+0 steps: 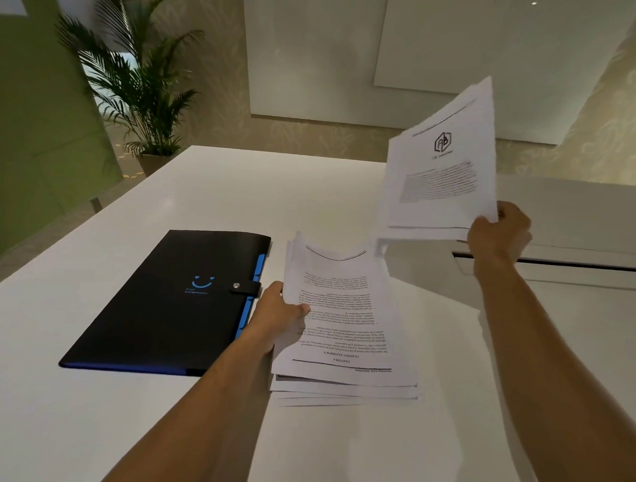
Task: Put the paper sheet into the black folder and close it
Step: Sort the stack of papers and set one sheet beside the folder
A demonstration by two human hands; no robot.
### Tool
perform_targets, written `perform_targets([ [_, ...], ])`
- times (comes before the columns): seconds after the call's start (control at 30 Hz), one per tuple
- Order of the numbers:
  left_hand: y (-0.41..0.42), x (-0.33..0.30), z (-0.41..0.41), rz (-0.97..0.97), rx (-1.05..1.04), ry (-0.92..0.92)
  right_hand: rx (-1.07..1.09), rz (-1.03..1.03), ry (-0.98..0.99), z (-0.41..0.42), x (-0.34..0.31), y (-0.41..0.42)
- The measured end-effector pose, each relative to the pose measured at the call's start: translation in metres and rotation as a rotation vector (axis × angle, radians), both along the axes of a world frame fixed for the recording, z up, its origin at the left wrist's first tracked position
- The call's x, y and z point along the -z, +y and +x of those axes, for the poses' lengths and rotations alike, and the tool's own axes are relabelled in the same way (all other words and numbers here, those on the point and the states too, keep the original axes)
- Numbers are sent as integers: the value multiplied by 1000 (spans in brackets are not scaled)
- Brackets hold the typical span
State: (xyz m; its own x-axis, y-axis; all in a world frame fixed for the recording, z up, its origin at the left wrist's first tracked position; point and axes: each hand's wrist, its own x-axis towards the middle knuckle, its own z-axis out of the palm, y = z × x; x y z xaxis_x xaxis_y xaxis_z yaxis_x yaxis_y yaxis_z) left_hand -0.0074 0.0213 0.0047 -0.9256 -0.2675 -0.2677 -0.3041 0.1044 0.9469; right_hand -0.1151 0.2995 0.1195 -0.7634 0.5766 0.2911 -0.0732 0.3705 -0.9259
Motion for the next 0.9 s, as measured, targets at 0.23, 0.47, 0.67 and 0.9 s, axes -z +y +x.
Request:
perform_targets([
  [0.23,-3,4,-2,-16,-12,-6,-375,-395,-192,33,46,-7],
  [0.47,-3,3,1,-107,-10,13,-499,-260,-525,74,125,-19],
  [0.67,-7,3,-9,-61,-73,-104,-491,0,-531,102,130,-22],
  [0.9,-7,6,-6,-50,-24,-53,-674,189,-545,116,110,-29],
])
